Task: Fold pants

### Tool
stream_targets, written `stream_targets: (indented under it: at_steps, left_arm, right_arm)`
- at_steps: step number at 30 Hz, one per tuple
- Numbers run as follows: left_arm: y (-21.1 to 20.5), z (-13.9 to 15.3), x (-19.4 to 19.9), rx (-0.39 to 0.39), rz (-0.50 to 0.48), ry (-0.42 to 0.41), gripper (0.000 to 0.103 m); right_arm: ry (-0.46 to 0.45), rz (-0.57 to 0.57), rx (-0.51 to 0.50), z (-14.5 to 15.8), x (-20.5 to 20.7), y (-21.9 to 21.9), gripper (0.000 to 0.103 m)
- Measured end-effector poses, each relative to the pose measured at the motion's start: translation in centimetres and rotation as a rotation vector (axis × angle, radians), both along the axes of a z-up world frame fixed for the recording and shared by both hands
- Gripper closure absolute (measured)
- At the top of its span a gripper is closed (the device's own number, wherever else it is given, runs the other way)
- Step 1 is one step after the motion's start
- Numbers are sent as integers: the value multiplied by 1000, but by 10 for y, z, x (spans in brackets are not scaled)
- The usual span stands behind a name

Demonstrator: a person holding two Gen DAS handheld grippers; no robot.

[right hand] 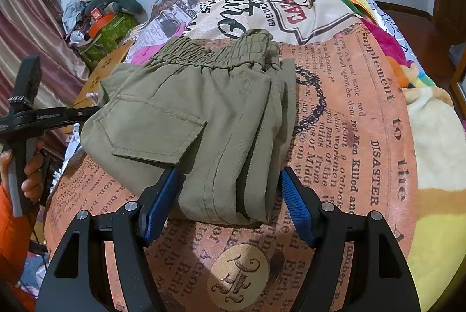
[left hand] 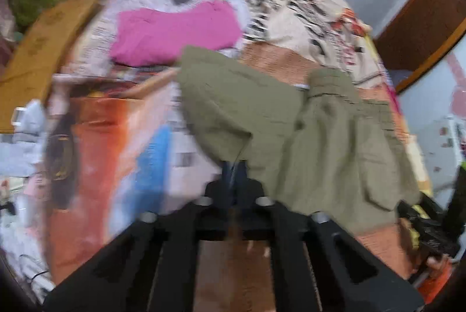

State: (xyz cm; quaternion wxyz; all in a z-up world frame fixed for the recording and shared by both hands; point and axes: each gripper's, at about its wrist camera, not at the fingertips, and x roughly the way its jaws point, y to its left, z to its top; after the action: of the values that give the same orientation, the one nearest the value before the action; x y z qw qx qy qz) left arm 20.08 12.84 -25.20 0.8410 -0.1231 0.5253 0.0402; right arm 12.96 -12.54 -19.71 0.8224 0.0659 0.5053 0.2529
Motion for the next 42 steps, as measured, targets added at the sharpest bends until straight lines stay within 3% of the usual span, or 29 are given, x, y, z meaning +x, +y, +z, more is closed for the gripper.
stream_targets:
  at_steps: [2, 5, 9, 12, 13, 14, 15, 17, 20, 21, 22, 24, 25, 26, 31, 35, 38, 40, 42]
  left_arm:
    - [8, -2, -9, 41, 18, 6, 102]
    - [22, -8, -16, 26, 34, 43, 102]
    - [31, 4, -15, -1, 44, 16, 96]
    - [25, 14, -1, -36, 17, -8, 59]
    - [22, 16, 3, -45, 7, -14, 37]
    - [18, 16, 9, -61, -3, -22, 27]
    - [15, 14, 16, -75, -10, -21, 27]
    - [11, 4, 31, -98, -19, 28, 27]
    - [15, -27, 51, -196, 10, 128, 32]
    - [19, -37, 54, -235, 24, 153, 37]
    - [20, -45, 56, -264, 26, 169, 57]
    - [21, -45, 60, -283, 6, 150, 73]
    - [20, -42, 60, -282, 0, 139, 86]
    - [19, -38, 62, -268, -10, 130, 89]
    - [22, -16, 69, -198, -14, 48, 91]
    - [41, -13, 70, -216, 25, 18, 91]
    - [60, -15, 66, -48, 112, 17, 92]
    - [74, -17, 61, -17, 145, 31, 92]
    - [82, -15, 55, -38, 142, 36, 92]
  right_arm:
    - [-1, 0, 0, 0, 0, 0, 35]
    - [0, 0, 0, 0, 0, 0, 35]
    - [-2, 0, -5, 0, 0, 0, 35]
    - [-2, -1, -7, -1, 0, 0, 35]
    - [-2, -1, -6, -1, 1, 0, 35]
    - [-2, 0, -6, -1, 0, 0, 35]
    - [-2, 0, -6, -1, 0, 0, 35]
    - [-2, 0, -5, -1, 1, 0, 35]
    - [-2, 0, -2, -2, 1, 0, 35]
    - [-1, 0, -2, -1, 1, -1, 35]
    - [-1, 0, -1, -2, 1, -1, 35]
    - [0, 0, 4, -2, 1, -2, 34]
    - [1, 0, 5, -2, 1, -2, 34]
    - [2, 2, 6, -3, 1, -2, 34]
    - [5, 14, 3, -4, 1, 1, 32]
    - [2, 21, -3, -5, 1, 3, 32]
    - [3, 24, -2, -6, 1, 3, 32]
    - [4, 23, -1, -6, 2, 3, 32]
    - [4, 23, 0, -6, 2, 3, 32]
